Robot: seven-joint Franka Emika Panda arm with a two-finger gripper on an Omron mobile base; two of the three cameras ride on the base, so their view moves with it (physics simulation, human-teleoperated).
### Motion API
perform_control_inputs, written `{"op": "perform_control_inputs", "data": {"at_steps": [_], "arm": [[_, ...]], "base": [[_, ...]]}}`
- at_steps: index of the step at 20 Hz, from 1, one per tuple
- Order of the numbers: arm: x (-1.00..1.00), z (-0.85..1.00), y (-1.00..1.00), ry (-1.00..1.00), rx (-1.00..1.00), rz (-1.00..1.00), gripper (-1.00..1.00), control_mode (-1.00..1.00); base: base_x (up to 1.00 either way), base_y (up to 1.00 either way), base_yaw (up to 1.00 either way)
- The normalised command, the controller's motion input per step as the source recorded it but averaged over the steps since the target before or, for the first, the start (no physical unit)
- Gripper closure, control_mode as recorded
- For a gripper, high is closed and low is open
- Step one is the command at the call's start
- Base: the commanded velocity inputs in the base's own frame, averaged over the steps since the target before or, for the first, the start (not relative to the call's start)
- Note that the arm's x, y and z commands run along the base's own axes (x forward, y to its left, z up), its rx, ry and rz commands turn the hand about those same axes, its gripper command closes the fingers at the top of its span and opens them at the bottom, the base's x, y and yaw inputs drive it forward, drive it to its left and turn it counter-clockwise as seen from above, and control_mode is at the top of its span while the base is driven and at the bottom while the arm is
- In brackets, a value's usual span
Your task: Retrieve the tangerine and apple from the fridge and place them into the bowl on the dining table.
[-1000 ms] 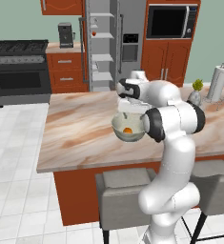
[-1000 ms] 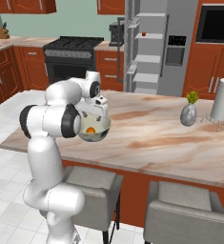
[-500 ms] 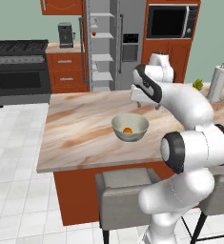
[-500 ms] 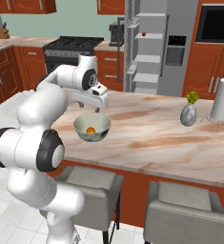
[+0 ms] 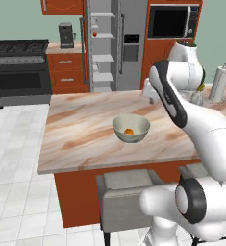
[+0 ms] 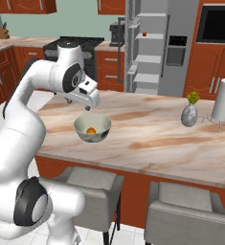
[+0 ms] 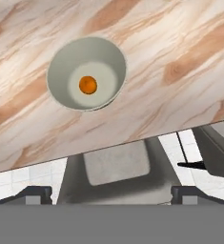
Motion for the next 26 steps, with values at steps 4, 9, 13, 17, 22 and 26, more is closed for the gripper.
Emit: {"op": "perform_control_inputs", "data": {"at_steps": [4,9,13,17,22,26], "arm": [[-1.00,0.53,0.00,-0.10,0.00,0.00,-1.00,-1.00],[-1.00,0.11,0.00,-0.03,0.00,0.01,-1.00,-1.00],[-1.00,0.00,0.01,-0.02,0.00,0.07,-1.00,-1.00],[-0.98,0.00,0.00,-0.07,0.00,0.10,-1.00,-1.00],[-0.68,0.00,0.00,-0.16,0.00,0.11,-1.00,-1.00],[-0.35,0.00,0.00,-0.09,0.00,0.07,-1.00,1.00]], "base": [[0.00,0.00,0.00],[0.00,0.00,0.00],[0.00,0.00,0.00],[0.00,0.00,0.00],[0.00,0.00,0.00],[-0.12,0.00,0.02]]}}
